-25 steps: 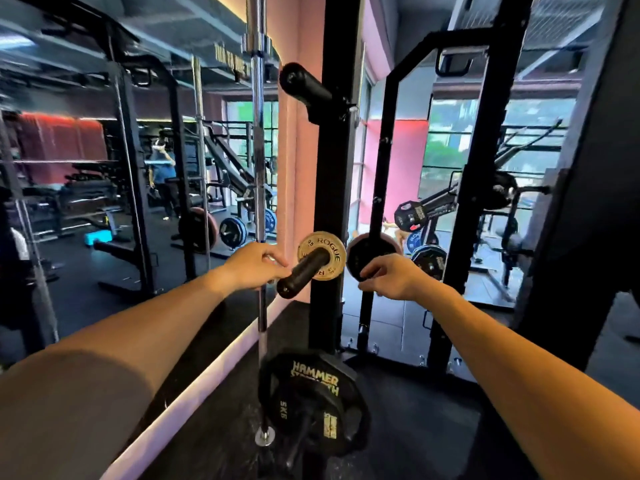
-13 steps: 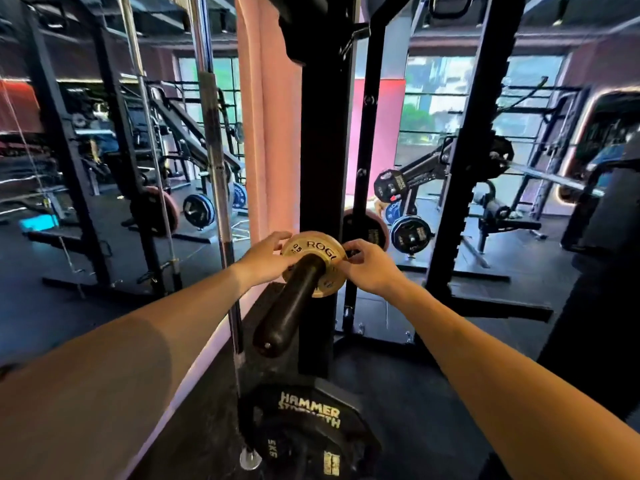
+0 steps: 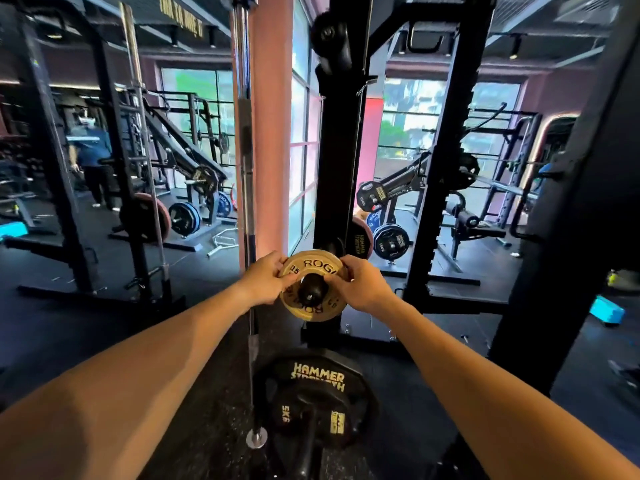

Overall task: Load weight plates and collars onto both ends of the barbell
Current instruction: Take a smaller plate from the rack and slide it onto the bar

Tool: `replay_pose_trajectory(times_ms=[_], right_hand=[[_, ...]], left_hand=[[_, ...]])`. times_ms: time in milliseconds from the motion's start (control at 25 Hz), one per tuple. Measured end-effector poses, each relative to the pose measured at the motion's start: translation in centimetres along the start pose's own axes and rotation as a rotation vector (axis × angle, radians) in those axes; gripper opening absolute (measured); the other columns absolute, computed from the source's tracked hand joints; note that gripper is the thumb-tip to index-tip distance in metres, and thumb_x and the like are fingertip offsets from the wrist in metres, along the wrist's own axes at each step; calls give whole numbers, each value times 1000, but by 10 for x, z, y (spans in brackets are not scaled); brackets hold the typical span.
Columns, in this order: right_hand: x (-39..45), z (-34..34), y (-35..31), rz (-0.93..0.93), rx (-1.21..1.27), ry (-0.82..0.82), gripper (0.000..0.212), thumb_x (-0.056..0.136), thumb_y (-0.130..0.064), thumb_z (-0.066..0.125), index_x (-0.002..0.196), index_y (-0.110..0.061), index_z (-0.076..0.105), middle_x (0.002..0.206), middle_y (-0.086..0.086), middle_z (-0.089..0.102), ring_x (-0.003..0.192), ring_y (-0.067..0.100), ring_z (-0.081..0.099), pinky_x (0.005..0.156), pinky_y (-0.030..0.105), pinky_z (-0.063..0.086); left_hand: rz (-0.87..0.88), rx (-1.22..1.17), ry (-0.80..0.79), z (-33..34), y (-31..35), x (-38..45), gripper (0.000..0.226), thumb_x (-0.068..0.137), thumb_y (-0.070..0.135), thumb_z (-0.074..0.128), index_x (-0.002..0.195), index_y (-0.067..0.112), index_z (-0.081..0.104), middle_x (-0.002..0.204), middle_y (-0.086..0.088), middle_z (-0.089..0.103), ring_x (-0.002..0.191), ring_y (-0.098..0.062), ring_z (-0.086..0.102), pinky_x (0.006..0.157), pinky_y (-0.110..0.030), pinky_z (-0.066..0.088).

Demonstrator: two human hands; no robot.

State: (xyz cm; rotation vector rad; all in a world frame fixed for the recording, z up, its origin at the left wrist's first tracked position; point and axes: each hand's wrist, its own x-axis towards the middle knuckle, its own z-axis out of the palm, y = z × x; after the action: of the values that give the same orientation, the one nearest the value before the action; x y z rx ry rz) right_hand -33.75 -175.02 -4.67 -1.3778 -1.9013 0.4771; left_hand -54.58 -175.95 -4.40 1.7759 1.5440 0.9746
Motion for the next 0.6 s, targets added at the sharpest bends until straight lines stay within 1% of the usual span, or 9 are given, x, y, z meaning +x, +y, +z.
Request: replay_pose_trajectory(times_ms=[40,80,160,200,280,360,440,520,600], right_hand=[[-18,-2,-9,-2,-7,6,18,93,-32,69,97,-15,65,84,-1,65,83,22,61,63,28,47],[-35,-5,-16,-3,0,13,21,93,-32,70,99,-12,67,86,2,68,83,24,64,64,30,50],[-75,-17,-30,19,54,31,24,93,-31,70,105,-11,69,93,7,73,87,26,69,74,41,59],[-94,-26,-34,45,98,49,24,93,-30,70,108,-11,69,95,8,73,89,26,70,78,44,60],[-131,-55,-36,109,166,88,24,94,-29,70,110,-11,67,97,9,72,89,25,72,75,47,62],[-166,-93,-31,156,158,134,22,94,-28,69,108,-12,66,97,12,72,87,26,73,70,46,64],[-202,-136,-24,186,113,205,18,93,-27,71,103,-12,68,93,12,73,84,26,73,70,45,63],[-244,-183,-13,198,64,298,7,91,-24,72,92,-18,68,80,2,70,73,17,70,68,43,62],[-289,-229,-1,218,-7,375,7,91,-23,72,88,-22,66,73,-7,64,65,8,61,59,35,58]], left_hand=[[-1,-4,-12,-2,1,-18,21,99,21,62,117,12,54,91,-10,65,80,-25,62,77,-51,58],[-1,-11,-27,-3,3,-34,21,100,22,61,117,14,54,94,-10,66,82,-23,62,78,-50,59],[17,-64,-54,-3,11,-66,21,100,23,61,119,16,55,108,-15,70,91,-23,66,77,-44,59],[38,-115,-72,0,20,-79,20,100,22,61,119,18,55,112,-16,71,92,-24,67,74,-40,59],[72,-255,-113,17,45,-101,22,99,16,62,121,16,56,116,-19,69,91,-26,68,74,-40,58],[112,-342,-171,44,77,-118,26,99,10,62,124,12,56,110,-15,70,89,-25,69,80,-48,59],[190,-360,-239,77,111,-133,26,98,10,63,122,13,57,103,-7,72,82,-20,71,76,-46,62],[263,-375,-306,113,151,-151,24,97,12,65,120,17,58,105,-6,72,83,-20,72,73,-45,63],[314,-400,-386,153,193,-172,20,96,14,66,113,23,59,105,-7,71,85,-24,74,74,-49,64]])
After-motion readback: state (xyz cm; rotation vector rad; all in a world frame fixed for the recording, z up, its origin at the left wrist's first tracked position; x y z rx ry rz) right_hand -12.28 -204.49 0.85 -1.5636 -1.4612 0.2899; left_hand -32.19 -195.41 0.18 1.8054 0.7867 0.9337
